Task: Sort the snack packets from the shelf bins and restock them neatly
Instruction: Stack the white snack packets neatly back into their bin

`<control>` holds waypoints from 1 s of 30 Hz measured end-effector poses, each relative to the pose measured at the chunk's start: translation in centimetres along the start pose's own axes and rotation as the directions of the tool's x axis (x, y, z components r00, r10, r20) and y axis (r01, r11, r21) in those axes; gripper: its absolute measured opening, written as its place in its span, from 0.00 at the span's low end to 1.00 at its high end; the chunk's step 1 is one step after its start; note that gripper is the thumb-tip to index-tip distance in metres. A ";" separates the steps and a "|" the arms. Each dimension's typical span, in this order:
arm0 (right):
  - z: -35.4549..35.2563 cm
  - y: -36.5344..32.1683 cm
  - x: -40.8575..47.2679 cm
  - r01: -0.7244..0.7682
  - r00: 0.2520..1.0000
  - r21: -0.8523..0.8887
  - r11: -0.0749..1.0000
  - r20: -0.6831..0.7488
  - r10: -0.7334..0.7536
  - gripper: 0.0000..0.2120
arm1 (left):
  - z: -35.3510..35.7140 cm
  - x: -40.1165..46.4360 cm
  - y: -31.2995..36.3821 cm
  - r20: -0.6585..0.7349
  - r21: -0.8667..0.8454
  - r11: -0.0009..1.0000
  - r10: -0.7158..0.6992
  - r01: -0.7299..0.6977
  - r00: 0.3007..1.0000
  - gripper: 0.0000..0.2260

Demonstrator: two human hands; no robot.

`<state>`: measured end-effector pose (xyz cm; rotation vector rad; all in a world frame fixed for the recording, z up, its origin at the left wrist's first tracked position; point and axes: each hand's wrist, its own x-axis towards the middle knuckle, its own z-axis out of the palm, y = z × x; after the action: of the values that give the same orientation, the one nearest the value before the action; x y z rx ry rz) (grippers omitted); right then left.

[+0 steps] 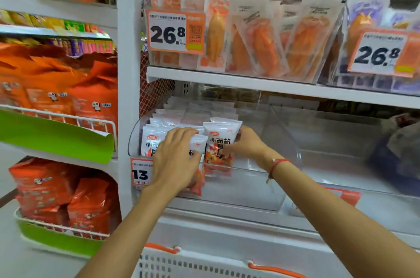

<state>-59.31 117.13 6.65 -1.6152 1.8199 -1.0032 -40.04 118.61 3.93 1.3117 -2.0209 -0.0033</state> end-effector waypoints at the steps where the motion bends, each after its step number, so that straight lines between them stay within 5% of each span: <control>1: 0.4 0.2 0.6 -0.035 0.999 -0.062 0.997 0.035 0.037 0.27 | 0.0 -0.1 0.1 -0.001 0.012 1.000 -0.001 0.001 1.000 0.22; 6: -0.4 -0.3 0.8 0.085 0.996 -0.172 0.981 0.000 -0.086 0.41 | 0.2 -0.2 0.1 0.005 0.019 1.000 -0.003 0.003 1.000 0.21; 10: -1.3 -0.8 0.2 0.314 0.947 -0.369 0.874 0.059 -0.316 0.33 | 0.4 -0.3 0.1 -0.007 0.024 1.000 -0.005 0.005 1.000 0.21; 18: 0.2 -0.5 -0.2 0.286 0.931 -0.355 0.890 -0.119 -0.346 0.24 | 0.5 -0.5 -0.1 -0.013 0.035 0.999 0.002 -0.002 1.000 0.20; 26: -1.2 -1.8 -1.0 0.277 0.960 -0.483 0.831 0.102 -0.261 0.34 | 0.5 -0.6 -0.2 -0.025 0.049 0.998 0.052 -0.051 0.998 0.21; 30: -2.7 -1.6 -4.3 0.378 0.900 -0.540 0.752 0.023 -0.436 0.33 | 0.3 -1.3 -0.6 -0.088 -0.036 0.983 0.178 -0.181 0.980 0.21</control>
<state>-59.66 121.85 9.08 -2.4290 1.9759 -0.7925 -39.45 119.25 2.76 1.0803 -2.0481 0.0889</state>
